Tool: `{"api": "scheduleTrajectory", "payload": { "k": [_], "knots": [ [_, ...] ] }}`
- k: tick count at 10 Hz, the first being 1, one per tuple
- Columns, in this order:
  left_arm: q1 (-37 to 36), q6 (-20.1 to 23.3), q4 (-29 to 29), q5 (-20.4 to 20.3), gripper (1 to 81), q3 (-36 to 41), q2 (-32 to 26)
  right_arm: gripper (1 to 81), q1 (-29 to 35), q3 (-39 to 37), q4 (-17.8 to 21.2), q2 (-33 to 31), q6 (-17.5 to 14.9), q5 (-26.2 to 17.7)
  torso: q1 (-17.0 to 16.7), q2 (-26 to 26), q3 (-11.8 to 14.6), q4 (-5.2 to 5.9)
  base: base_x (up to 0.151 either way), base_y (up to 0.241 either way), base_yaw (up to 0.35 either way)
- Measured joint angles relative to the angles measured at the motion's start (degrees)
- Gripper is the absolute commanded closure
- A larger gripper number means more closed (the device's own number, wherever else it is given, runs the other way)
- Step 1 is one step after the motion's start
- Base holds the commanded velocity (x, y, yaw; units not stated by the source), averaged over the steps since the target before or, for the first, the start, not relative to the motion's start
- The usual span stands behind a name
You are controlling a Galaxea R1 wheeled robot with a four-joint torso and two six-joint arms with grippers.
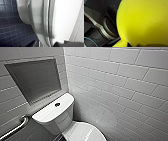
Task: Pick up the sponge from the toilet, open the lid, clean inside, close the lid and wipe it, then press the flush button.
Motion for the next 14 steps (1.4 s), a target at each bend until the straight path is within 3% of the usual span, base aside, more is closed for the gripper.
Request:
{"api": "scheduleTrajectory", "payload": {
  "k": [3, 14],
  "knots": [
    [-1.4, -1.0, 0.0, 0.2, 1.0, -3.3, 2.1, 81.1, 0.3, 0.0, 0.0, 0.0, 0.0, -0.1, 0.0, 0.0, -2.3, 0.0, 0.0, 0.0, 0.0],
    [-3.9, -1.5, 0.1, -2.0, 1.0, -2.6, 3.0, 81.1, 0.8, 0.0, 0.0, 0.3, 0.0, 0.0, 0.1, 0.0, -2.4, 0.0, 0.0, 0.0, 0.0]
  ]
}}
